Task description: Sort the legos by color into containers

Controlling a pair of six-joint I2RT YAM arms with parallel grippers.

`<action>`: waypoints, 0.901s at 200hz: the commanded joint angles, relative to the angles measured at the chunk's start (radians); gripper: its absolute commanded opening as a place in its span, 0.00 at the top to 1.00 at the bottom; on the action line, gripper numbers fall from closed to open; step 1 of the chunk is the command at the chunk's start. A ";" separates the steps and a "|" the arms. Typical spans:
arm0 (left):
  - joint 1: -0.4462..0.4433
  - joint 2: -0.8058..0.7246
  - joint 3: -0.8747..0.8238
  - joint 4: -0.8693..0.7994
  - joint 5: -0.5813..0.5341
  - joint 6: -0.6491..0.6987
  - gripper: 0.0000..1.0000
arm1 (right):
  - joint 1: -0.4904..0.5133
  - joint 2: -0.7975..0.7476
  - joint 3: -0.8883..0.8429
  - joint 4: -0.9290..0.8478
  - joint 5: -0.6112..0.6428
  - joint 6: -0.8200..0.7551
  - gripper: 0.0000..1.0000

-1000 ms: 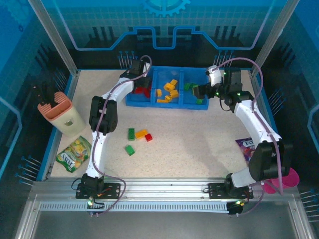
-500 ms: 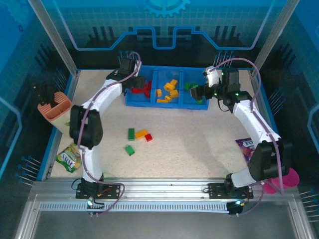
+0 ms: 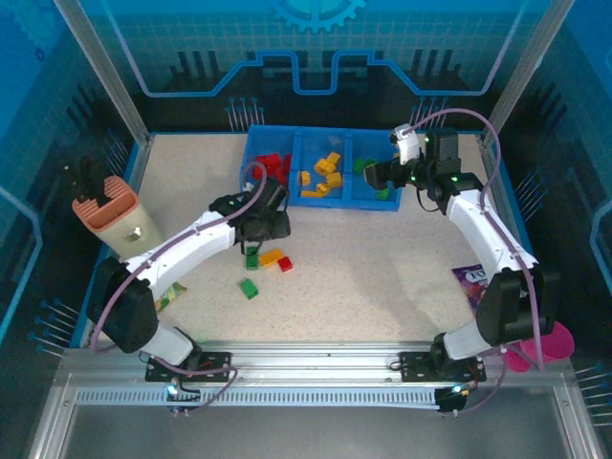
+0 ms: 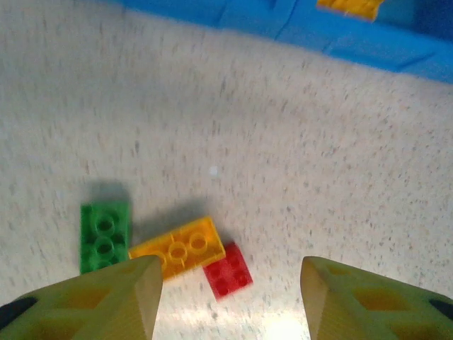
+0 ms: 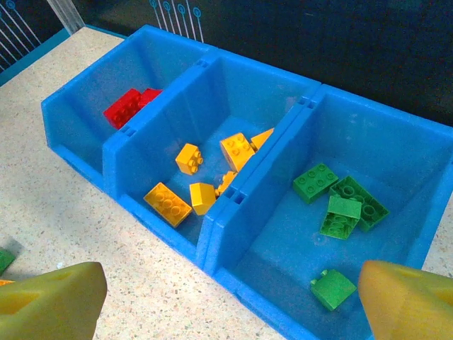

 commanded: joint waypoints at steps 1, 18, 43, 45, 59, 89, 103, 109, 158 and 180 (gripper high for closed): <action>-0.061 -0.038 -0.040 -0.040 -0.061 -0.221 0.46 | 0.011 0.010 0.032 -0.011 -0.025 0.016 0.07; -0.097 -0.030 -0.080 -0.010 -0.074 -0.294 0.47 | 0.012 0.013 0.033 -0.011 -0.040 0.025 0.06; -0.113 0.024 -0.097 0.022 -0.050 -0.346 0.47 | 0.013 0.026 0.038 -0.024 -0.054 0.033 0.06; -0.114 0.029 -0.097 0.024 -0.048 -0.346 0.47 | 0.013 0.026 0.038 -0.025 -0.054 0.032 0.06; -0.114 0.053 -0.098 0.037 -0.043 -0.348 0.46 | 0.013 0.031 0.039 -0.033 -0.054 0.031 0.06; -0.114 0.101 -0.095 0.047 -0.045 -0.324 0.44 | 0.013 0.042 0.038 -0.035 -0.054 0.032 0.06; -0.114 0.128 -0.091 0.046 -0.036 -0.318 0.43 | 0.016 0.053 0.043 -0.043 -0.057 0.032 0.06; -0.114 0.137 -0.093 0.047 -0.032 -0.316 0.43 | 0.014 0.059 0.047 -0.048 -0.057 0.031 0.06; -0.113 0.180 -0.103 0.075 -0.028 -0.323 0.43 | 0.016 0.080 0.053 -0.055 -0.053 0.018 0.00; -0.113 0.205 -0.104 0.085 -0.017 -0.328 0.43 | 0.016 0.084 0.054 -0.053 -0.054 0.017 0.00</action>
